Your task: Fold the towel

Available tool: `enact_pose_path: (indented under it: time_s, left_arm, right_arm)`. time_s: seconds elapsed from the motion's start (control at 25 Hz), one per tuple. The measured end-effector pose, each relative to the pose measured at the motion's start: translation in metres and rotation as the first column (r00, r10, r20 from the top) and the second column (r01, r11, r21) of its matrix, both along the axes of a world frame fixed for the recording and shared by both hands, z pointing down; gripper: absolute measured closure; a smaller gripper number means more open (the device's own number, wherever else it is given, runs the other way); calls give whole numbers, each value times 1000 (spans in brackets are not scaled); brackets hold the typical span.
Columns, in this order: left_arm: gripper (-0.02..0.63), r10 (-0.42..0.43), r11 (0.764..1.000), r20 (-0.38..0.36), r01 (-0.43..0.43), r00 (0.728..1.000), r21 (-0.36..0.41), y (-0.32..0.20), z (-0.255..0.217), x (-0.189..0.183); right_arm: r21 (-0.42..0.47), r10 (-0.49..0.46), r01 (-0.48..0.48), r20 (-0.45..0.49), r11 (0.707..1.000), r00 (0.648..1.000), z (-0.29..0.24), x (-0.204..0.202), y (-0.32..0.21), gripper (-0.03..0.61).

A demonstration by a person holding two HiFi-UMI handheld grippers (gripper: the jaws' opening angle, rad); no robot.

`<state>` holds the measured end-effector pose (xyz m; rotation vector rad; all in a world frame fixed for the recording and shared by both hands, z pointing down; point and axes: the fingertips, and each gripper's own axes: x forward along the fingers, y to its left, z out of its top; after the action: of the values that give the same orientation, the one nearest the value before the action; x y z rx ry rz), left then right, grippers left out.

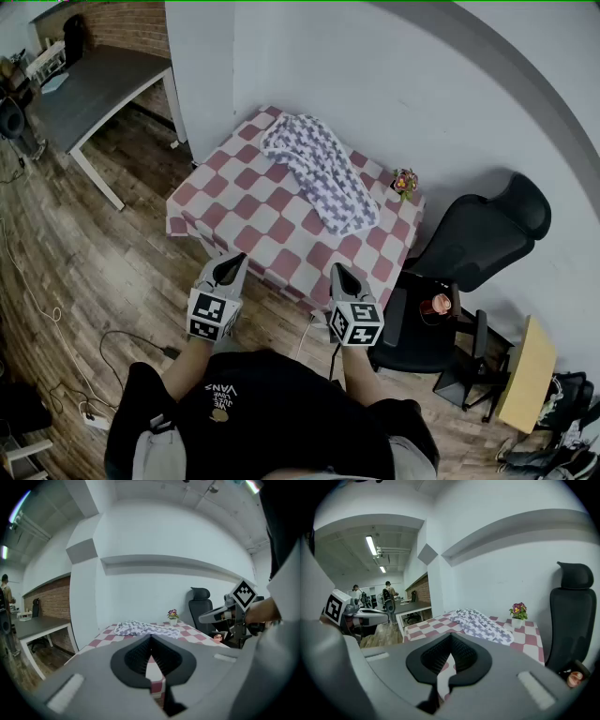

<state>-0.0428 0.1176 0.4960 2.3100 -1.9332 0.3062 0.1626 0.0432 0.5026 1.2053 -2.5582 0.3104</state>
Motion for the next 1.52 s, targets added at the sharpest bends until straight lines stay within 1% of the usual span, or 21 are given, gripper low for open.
enact_pose_path:
  time_s: [0.08, 0.16, 0.2, 0.24, 0.28, 0.32, 0.36, 0.4, 0.56, 0.64, 0.72, 0.88, 0.96, 1.08, 1.2, 1.36, 1.44, 1.52]
  left_arm:
    - [612, 7, 1000, -14, -7, 1000, 24, -2, -6, 6]
    - [609, 22, 998, -41, -20, 999, 58, -6, -12, 12]
    - [572, 27, 997, -58, -23, 998, 69, -9, -13, 13]
    - [465, 27, 997, -71, -22, 997, 69, -14, -12, 12]
    - [377, 24, 998, -78, -19, 997, 60, -18, -10, 10]
    - [370, 24, 999, -79, -20, 997, 48, -22, -6, 7]
    - [370, 28, 999, -77, -25, 997, 38, -27, -3, 4]
    - [370, 37, 999, -75, -34, 997, 29, -31, -1, 1]
    - [368, 101, 995, -71, -101, 992, 0, -55, 2, -16]
    - [368, 143, 990, -73, -144, 987, -6, -70, 1, -27]
    - [368, 196, 980, -71, -197, 978, -13, -85, 2, -36]
    - [368, 312, 949, -55, -314, 948, -27, -116, 2, -48]
    - [368, 374, 926, -48, -376, 926, -30, -130, 1, -49]
    - [368, 461, 885, -50, -463, 886, -41, -147, 6, -42]
    - [368, 513, 854, -64, -516, 856, -66, -160, 17, -23]
    - [368, 576, 810, -61, -580, 815, -93, -175, 28, 15]
    - [368, 591, 798, -58, -594, 805, -104, -185, 33, 33]
    - [368, 600, 789, -53, -602, 798, -125, -195, 42, 53]
  right_arm:
    - [0, -21, 21, 24, 1000, 999, -2, 2, -4, 574]
    - [-3, -21, 21, 58, 1000, 998, -4, 4, -11, 574]
    - [-10, -7, 8, 74, 1000, 997, -4, 6, -17, 574]
    - [-23, 13, -11, 87, 1000, 996, -3, 7, -24, 574]
    - [-37, 33, -29, 97, 999, 995, -2, 7, -30, 564]
    - [-50, 49, -44, 107, 998, 993, 0, 6, -36, 461]
    - [-60, 62, -55, 113, 997, 992, 1, 4, -41, 395]
    - [-69, 74, -66, 115, 995, 991, 3, 2, -46, 385]
    - [-100, 149, -138, 113, 985, 982, 5, -7, -65, 385]
    - [-108, 199, -187, 117, 976, 973, 4, -12, -74, 385]
    - [-114, 264, -250, 122, 961, 957, 4, -12, -81, 385]
    - [-132, 397, -381, 128, 915, 909, 8, -9, -89, 385]
    - [-139, 452, -436, 116, 889, 885, 11, -5, -88, 386]
    - [-145, 517, -504, 76, 852, 852, 18, 5, -82, 387]
    - [-159, 557, -545, 45, 823, 829, 27, 21, -83, 387]
    - [-194, 601, -586, 21, 786, 799, 41, 49, -93, 387]
    - [-210, 609, -592, 20, 778, 793, 50, 60, -103, 387]
    - [-225, 604, -587, 9, 778, 797, 60, 70, -116, 387]
